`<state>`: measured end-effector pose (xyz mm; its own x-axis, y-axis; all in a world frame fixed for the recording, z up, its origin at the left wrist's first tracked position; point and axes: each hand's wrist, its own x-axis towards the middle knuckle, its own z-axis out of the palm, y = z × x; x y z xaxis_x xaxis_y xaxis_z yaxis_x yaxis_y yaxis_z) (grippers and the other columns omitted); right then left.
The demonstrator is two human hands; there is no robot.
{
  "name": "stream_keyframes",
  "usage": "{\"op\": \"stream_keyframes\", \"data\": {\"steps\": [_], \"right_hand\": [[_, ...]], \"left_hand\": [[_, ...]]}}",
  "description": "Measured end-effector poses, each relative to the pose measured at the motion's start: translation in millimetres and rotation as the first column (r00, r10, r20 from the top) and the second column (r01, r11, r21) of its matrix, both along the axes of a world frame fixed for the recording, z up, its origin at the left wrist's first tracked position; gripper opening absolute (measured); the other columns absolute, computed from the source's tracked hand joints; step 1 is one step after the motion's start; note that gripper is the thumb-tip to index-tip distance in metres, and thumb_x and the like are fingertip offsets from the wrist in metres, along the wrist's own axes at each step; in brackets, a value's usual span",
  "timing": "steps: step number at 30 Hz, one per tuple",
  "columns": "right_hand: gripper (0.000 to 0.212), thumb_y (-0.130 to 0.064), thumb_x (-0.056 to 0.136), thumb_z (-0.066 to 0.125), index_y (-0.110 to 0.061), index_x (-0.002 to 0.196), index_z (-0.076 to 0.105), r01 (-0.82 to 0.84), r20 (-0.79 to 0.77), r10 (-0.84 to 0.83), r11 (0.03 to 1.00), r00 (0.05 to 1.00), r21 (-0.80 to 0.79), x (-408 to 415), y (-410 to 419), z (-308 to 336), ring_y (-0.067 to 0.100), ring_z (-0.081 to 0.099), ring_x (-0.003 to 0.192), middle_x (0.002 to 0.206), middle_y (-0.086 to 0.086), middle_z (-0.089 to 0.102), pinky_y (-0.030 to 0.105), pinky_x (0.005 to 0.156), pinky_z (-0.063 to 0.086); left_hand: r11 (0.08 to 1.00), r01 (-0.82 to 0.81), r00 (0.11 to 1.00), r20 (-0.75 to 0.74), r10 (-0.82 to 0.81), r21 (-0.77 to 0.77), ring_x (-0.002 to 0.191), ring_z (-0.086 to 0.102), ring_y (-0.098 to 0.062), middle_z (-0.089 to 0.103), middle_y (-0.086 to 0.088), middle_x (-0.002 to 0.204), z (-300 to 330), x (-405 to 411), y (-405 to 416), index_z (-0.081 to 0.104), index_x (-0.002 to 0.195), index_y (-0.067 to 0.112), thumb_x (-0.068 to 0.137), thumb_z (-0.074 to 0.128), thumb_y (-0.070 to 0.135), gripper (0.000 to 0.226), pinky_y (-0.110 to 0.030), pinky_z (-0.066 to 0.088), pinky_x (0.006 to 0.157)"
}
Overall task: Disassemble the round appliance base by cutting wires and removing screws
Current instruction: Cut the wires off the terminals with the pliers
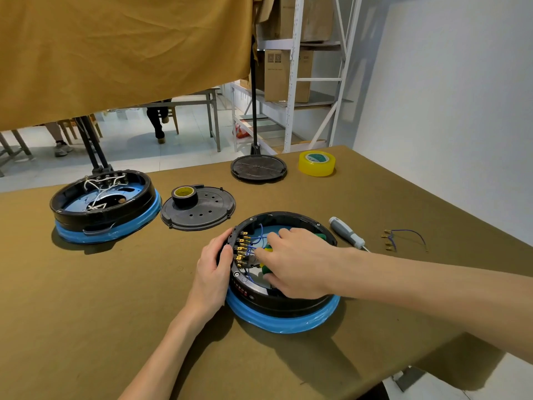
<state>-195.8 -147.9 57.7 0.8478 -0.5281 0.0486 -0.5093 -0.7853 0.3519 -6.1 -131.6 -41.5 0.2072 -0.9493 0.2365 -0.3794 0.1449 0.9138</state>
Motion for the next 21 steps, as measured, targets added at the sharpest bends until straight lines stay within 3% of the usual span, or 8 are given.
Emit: {"op": "stream_keyframes", "data": {"steps": [2,7,11,15,19,21], "right_hand": [[0.042,-0.046,0.106,0.041,-0.012,0.126,0.053,0.021,0.012,-0.021,0.998,1.0,0.053,-2,-2,2,0.025,0.048,0.08,0.099,0.009,0.052,0.037,0.068,0.042],[0.031,-0.033,0.106,0.043,-0.007,0.117,0.055,-0.004,-0.058,-0.001,0.996,0.998,-0.093,2,2,-9,0.026,0.046,0.075,0.097,0.012,0.056,0.037,0.065,0.035],[0.045,-0.051,0.105,0.041,-0.013,0.123,0.055,0.046,-0.012,-0.046,0.999,0.999,0.029,1,-11,1,0.025,0.047,0.079,0.102,0.011,0.057,0.037,0.064,0.036],[0.036,-0.04,0.107,0.044,-0.008,0.118,0.056,-0.01,-0.048,0.003,0.99,0.999,-0.138,2,-2,-13,0.026,0.053,0.079,0.099,0.011,0.059,0.038,0.067,0.045],[0.046,-0.052,0.105,0.043,-0.014,0.124,0.057,0.028,0.013,-0.028,1.0,1.0,-0.008,1,-12,-5,0.024,0.05,0.079,0.094,0.007,0.053,0.037,0.065,0.039],[0.044,-0.05,0.105,0.044,-0.013,0.123,0.058,-0.01,0.029,0.012,0.998,1.0,-0.061,0,-12,-6,0.024,0.05,0.08,0.095,0.008,0.056,0.036,0.067,0.042]], "left_hand": [[1.0,-0.001,1.0,0.005,0.001,0.001,0.14,0.043,-0.008,0.051,0.004,0.151,0,0,0,0.043,0.154,0.024,0.112,0.038,0.028,0.043,-0.041,0.036,0.12],[1.0,-0.014,1.0,0.002,0.014,-0.003,0.139,0.044,-0.007,0.052,0.006,0.149,-1,-1,0,0.045,0.153,0.023,0.111,0.038,0.027,0.043,-0.039,0.035,0.119],[1.0,-0.012,1.0,0.011,0.012,0.009,0.144,0.037,-0.005,0.047,0.006,0.156,-1,-2,0,0.042,0.155,0.024,0.111,0.037,0.027,0.044,-0.031,0.029,0.12],[1.0,-0.014,1.0,0.003,0.014,0.018,0.142,0.033,0.001,0.043,0.007,0.157,0,-5,0,0.037,0.156,0.027,0.112,0.034,0.029,0.044,-0.024,0.024,0.116],[0.999,-0.004,1.0,0.0,0.004,0.037,0.142,0.031,0.003,0.039,0.009,0.159,-1,-7,0,0.034,0.157,0.029,0.104,0.027,0.047,0.057,-0.024,0.022,0.116],[0.999,-0.007,1.0,-0.011,0.008,0.047,0.141,0.031,0.004,0.039,0.01,0.159,0,-8,0,0.033,0.158,0.03,0.097,0.025,0.053,0.065,-0.023,0.021,0.115]]}}
